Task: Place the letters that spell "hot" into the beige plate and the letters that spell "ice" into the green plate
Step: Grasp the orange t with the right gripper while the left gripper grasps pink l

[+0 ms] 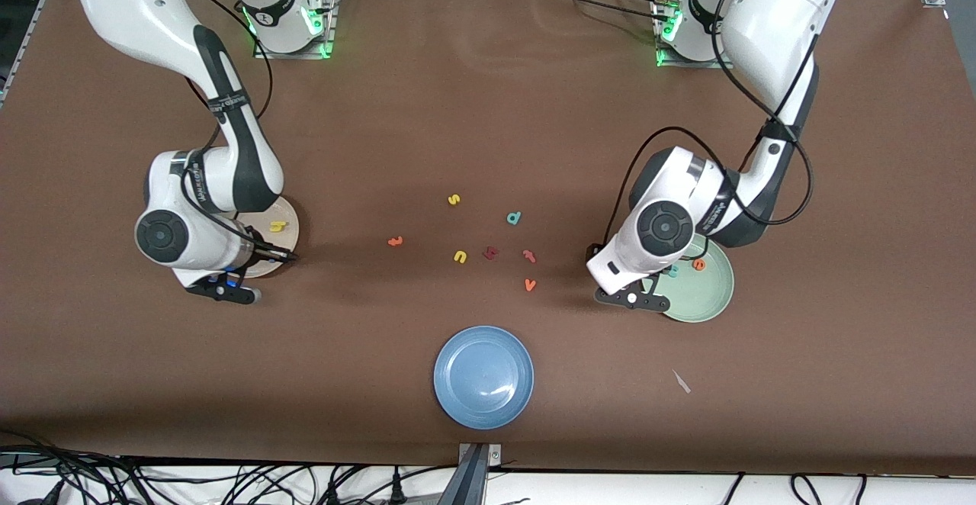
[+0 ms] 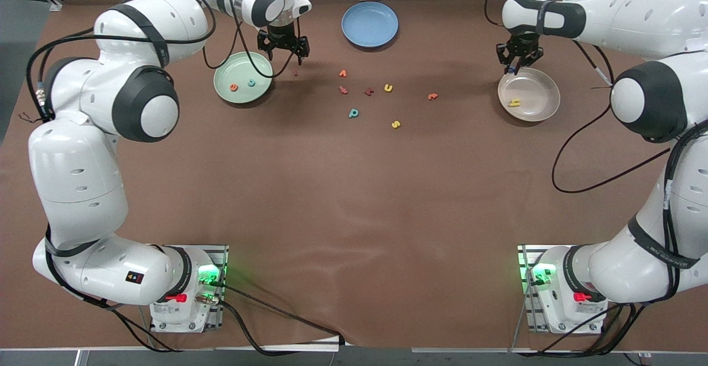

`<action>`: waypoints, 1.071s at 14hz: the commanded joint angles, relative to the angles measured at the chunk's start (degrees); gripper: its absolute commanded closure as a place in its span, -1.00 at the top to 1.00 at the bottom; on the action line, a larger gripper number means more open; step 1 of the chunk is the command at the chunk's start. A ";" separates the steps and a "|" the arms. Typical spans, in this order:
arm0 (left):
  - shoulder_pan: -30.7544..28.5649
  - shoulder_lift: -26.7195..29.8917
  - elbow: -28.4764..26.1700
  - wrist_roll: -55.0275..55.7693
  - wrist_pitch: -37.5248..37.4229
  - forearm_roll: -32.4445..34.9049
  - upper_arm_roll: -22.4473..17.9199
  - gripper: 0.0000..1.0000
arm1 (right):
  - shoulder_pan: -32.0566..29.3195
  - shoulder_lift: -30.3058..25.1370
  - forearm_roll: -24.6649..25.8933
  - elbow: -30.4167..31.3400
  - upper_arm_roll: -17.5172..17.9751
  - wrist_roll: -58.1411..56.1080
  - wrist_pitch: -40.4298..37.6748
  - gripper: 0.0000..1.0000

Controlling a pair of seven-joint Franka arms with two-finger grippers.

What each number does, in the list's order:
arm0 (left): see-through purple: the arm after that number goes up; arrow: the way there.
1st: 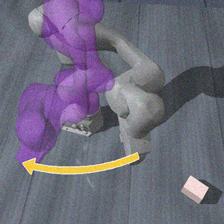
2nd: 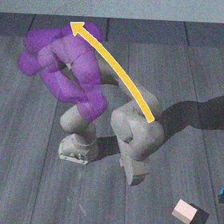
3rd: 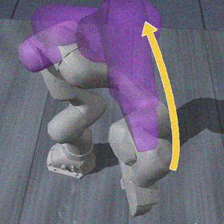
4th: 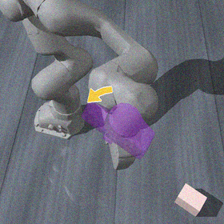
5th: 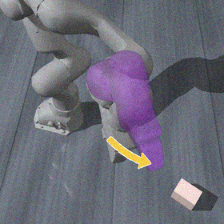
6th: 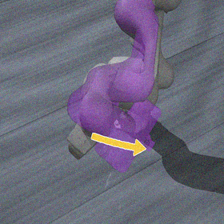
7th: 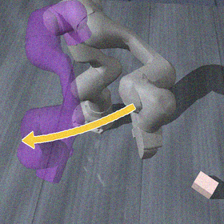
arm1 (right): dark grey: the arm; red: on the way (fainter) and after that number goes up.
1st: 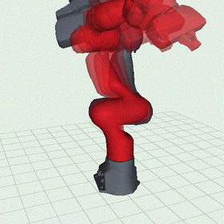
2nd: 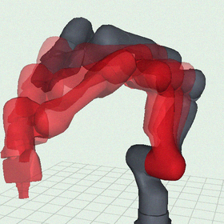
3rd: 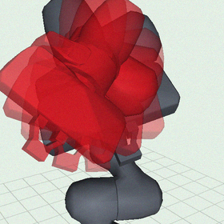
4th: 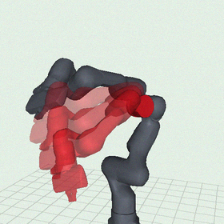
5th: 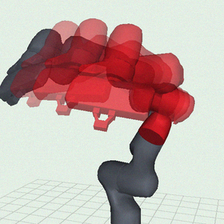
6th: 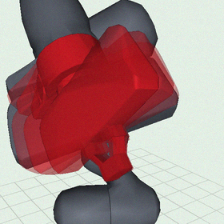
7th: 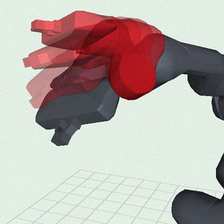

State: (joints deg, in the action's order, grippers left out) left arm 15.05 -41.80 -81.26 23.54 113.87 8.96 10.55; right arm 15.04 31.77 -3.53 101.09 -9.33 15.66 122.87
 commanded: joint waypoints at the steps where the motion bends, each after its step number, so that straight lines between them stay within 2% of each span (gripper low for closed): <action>1: 0.77 -5.12 7.16 8.77 -0.75 0.26 -0.44 1.00 | -0.09 -5.40 -1.04 10.51 -1.73 -4.05 8.16 -0.51; 3: 1.20 -7.15 8.31 14.06 0.03 0.26 -0.35 1.00 | -0.18 -5.84 -3.83 10.88 -2.01 -5.54 8.17 -0.51; 6: 1.65 -8.39 8.32 14.88 1.61 0.70 -0.35 0.98 | -0.27 -6.02 -10.42 11.93 -4.98 -11.85 7.91 -0.40; 7: 1.65 -8.48 8.05 14.26 2.58 0.79 -0.44 0.80 | -0.27 -6.02 -12.01 12.37 -5.69 -14.32 7.82 -0.14; 8: 1.65 -8.56 7.96 13.56 3.19 0.79 -0.44 0.43 | -0.36 -6.02 -14.29 12.37 -6.13 -14.60 7.39 0.69; 9: 1.65 -8.91 7.96 12.68 3.55 0.79 -0.44 0.24 | -0.62 -5.93 -16.92 12.37 -6.22 -14.60 7.12 1.00; 10: 1.39 -9.09 7.96 11.37 3.55 0.88 -0.44 0.12 | -0.62 -5.93 -18.60 12.37 -6.22 -14.17 7.03 1.00; 13: 0.33 -9.62 7.53 7.85 5.21 0.79 -0.53 0.05 | 0.08 -5.84 -19.40 11.94 -5.44 -8.13 6.94 1.00; 15: -0.38 -10.23 6.74 7.66 8.38 0.97 -0.53 0.05 | 0.69 -5.67 -19.41 10.89 -2.02 1.25 8.08 1.00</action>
State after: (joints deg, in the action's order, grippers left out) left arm 15.31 -50.66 -75.23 32.98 120.28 8.96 9.89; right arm 14.80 27.57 -22.16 111.66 -13.97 9.30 130.10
